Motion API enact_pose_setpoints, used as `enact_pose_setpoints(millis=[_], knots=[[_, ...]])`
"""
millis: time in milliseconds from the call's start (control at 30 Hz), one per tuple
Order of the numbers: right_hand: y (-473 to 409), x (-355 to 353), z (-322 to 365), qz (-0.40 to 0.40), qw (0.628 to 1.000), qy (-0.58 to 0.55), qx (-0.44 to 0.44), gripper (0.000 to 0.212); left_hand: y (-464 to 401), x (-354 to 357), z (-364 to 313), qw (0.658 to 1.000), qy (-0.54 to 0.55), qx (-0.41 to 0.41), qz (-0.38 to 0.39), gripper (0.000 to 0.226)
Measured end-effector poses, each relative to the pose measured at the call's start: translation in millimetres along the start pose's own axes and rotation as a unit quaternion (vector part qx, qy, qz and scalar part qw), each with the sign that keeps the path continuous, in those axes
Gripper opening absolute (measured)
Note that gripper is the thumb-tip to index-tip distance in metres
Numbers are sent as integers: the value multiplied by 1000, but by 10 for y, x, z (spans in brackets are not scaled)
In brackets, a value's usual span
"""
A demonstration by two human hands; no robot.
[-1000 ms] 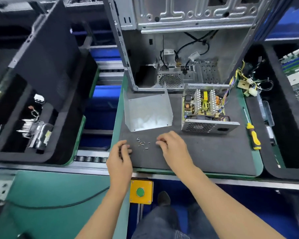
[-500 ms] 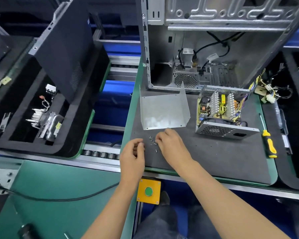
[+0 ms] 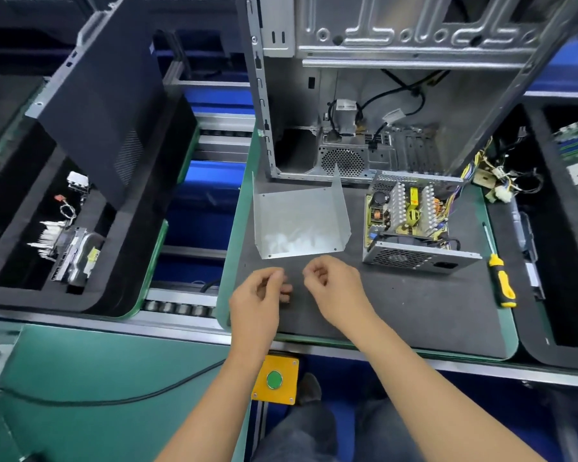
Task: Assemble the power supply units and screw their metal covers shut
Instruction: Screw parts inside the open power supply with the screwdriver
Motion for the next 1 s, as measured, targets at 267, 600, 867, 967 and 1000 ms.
enact_pose_setpoints(millis=[267,600,867,967,1000], knots=[[516,-834,-451,-121,991,-21,-58,16,154,1501,63,898,305,-221,227,18],[972,-2034,-1665,-313,940,45,127,24,244,2177,201,911,228,-279,202,9],[823,-2250,-2163,-300,932,54,198,23,241,2342,150,907,234,-276,216,21],[1020,-2266,-2211,-349,916,-73,186,12,255,2342,143,896,261,-290,209,11],[1077,-2231,-2194,-349,915,-112,167,8,260,2349,140,891,279,-294,206,8]])
Point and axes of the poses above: each hand's wrist, its own y-axis away from the middle knuckle, its own x-axis out of the palm, z = x × y, the point moved 10 cm from there along -y, towards the middle knuckle, and after that the axes turned 6 degrees about z, right-handed, at the moved point
